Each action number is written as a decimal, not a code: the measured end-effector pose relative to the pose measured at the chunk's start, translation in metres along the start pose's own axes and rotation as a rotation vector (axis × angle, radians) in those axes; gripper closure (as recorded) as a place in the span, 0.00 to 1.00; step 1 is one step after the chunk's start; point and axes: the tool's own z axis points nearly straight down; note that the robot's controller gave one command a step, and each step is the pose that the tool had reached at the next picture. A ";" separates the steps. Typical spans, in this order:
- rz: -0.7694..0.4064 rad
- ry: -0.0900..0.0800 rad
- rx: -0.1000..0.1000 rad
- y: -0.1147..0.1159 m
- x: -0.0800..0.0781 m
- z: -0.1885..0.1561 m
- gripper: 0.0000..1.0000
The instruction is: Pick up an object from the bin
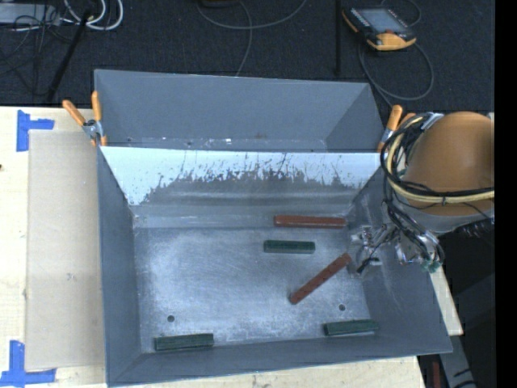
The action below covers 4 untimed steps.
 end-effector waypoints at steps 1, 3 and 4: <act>0.004 0.007 -0.002 0.000 0.002 0.004 0.00; -0.377 -0.001 -0.003 0.042 0.002 0.121 0.00; -0.374 -0.007 -0.003 0.043 0.000 0.118 1.00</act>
Offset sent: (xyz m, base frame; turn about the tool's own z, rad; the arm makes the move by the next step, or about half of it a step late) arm 0.0000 0.0000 0.0000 0.0000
